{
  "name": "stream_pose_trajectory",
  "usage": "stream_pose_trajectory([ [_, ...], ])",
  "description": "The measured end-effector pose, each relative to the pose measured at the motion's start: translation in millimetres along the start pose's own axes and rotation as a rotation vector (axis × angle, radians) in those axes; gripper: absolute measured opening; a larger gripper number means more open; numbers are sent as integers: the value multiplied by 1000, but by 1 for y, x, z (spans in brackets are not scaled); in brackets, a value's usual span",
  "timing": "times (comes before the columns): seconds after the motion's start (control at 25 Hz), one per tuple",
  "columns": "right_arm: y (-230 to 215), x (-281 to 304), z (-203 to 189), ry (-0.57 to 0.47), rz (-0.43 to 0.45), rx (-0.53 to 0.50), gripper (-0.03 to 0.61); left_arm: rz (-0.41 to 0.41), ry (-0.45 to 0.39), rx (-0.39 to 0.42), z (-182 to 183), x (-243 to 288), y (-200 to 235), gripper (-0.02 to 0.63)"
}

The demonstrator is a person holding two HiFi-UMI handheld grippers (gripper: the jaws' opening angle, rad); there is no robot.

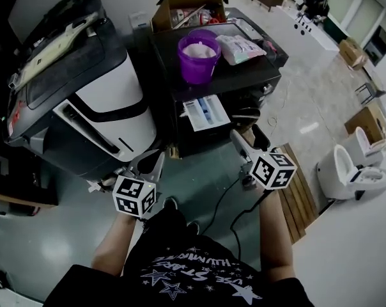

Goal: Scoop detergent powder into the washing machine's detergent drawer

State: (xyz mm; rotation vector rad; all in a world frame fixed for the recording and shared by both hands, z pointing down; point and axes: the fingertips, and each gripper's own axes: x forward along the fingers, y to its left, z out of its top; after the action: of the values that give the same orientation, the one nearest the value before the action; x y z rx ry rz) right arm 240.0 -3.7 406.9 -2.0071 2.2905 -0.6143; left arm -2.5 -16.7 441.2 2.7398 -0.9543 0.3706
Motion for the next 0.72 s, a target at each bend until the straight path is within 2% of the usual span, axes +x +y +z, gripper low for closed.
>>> stream_pose_trajectory([
  [0.2,6,34,14,11,33,-17,365,24,-2,-11,6,10,22,0],
  [0.36,1,72,29,23,48,-37,365,32,-14,-25,18,39,50,0],
  [0.72,-15,177,97,11,90,-101,365,41,-59,-22,70,121,128,0],
])
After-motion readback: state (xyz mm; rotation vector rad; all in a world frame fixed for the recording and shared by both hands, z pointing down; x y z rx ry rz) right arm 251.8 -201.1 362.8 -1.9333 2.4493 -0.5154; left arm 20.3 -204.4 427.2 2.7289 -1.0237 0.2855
